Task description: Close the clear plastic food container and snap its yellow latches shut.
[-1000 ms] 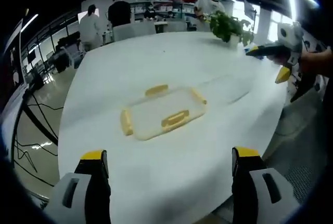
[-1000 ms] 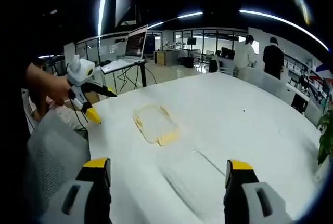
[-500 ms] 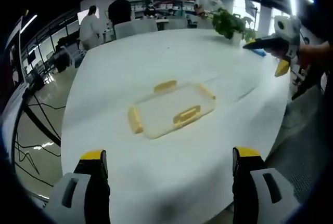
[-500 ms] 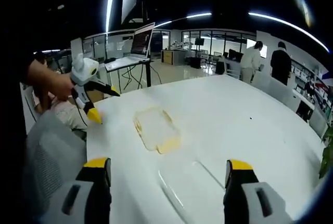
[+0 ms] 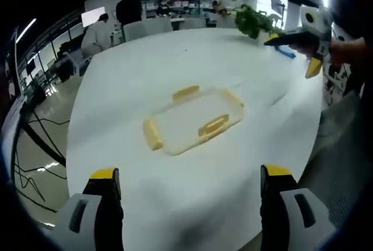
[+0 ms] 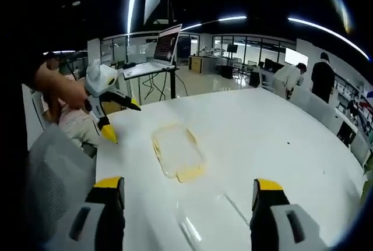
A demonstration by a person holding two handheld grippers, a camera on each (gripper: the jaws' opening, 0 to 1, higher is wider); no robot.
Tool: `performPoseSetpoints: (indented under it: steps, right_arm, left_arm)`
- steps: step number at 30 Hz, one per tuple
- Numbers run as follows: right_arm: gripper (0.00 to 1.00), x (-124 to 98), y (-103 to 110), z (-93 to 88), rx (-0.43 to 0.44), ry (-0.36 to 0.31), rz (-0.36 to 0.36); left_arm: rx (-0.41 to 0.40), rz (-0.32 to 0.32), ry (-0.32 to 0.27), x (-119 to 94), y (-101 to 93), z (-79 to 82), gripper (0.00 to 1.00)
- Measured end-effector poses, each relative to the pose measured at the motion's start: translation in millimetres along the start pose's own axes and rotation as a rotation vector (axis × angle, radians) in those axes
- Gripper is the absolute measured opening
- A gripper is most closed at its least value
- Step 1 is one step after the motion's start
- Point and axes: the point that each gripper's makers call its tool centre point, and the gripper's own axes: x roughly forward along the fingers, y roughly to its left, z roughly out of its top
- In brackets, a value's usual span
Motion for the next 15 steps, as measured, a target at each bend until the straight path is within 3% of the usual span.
performPoseSetpoints:
  steps: [15]
  right_arm:
    - [0.89, 17, -4, 7.5, -0.047, 0.012, 0.045]
  left_arm:
    - [0.013, 0.011, 0.018, 7, 23.2, 1.4, 0.98]
